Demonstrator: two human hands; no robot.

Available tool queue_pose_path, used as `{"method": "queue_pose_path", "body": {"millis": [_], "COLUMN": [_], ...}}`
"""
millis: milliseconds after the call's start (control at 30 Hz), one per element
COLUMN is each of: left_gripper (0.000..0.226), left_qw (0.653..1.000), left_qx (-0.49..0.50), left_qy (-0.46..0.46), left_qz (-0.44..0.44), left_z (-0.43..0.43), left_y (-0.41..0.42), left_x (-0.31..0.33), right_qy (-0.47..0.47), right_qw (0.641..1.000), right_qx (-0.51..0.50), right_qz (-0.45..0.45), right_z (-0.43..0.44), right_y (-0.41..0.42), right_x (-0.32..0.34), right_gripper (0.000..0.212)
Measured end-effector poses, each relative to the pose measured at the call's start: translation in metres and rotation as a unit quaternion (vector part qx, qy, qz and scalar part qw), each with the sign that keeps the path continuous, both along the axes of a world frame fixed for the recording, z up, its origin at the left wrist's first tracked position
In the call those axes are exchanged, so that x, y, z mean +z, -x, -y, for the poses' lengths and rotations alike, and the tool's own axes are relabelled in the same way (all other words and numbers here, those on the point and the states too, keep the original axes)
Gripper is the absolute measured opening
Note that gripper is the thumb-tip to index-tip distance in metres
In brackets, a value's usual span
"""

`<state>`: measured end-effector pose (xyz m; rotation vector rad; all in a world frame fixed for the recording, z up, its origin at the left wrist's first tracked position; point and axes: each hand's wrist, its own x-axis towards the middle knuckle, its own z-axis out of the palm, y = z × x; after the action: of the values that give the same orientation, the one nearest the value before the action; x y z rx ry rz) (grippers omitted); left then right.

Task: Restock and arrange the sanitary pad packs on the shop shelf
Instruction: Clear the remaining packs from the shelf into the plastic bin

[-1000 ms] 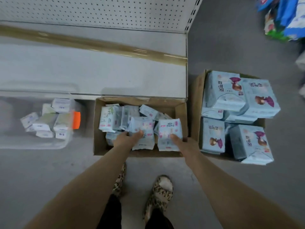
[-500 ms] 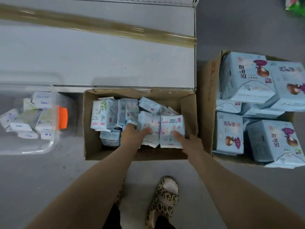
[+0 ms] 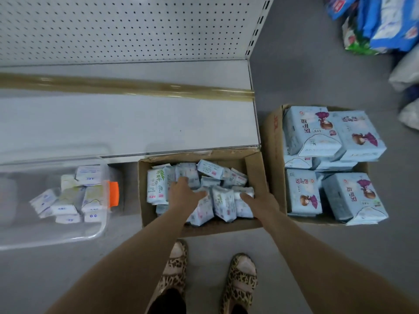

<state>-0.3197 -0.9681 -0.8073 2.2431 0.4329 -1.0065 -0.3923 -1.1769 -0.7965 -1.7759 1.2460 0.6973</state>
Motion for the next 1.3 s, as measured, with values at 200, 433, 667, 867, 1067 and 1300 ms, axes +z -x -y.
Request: {"method": "queue_pose_path", "body": {"millis": [200,433,667,867,1067,1300], "left_gripper": [0.073,0.073,0.072,0.075,0.068,0.06], "left_qw": [0.995,0.976,0.93,0.879,0.83,0.788], "left_qx": [-0.04,-0.047,-0.042,-0.04,0.01,0.043], "left_qy": [0.026,0.049,0.009,-0.06,-0.092,-0.14], "left_qz": [0.085,0.209,0.364,0.472,0.551,0.598], "left_z": [-0.024,-0.066,-0.122,-0.187,-0.269,-0.381], "left_y": [-0.042,-0.074,-0.041,0.023,0.077,0.095], "left_x": [0.104,0.274,0.457,0.616,0.738,0.815], "right_qy": [0.049,0.093,0.187,0.25,0.274,0.298], "right_qw": [0.988,0.949,0.869,0.79,0.72,0.656], "right_qx": [0.119,0.228,0.362,0.408,0.428,0.469], "right_qz": [0.09,0.196,0.282,0.382,0.473,0.511], "right_z": [-0.035,-0.079,-0.121,-0.173,-0.251,-0.369], "right_y": [-0.037,-0.077,-0.065,-0.021,0.014,0.013], "right_x": [0.106,0.282,0.469,0.628,0.756,0.835], "right_gripper": [0.052,0.066,0.065,0.069,0.067,0.068]}}
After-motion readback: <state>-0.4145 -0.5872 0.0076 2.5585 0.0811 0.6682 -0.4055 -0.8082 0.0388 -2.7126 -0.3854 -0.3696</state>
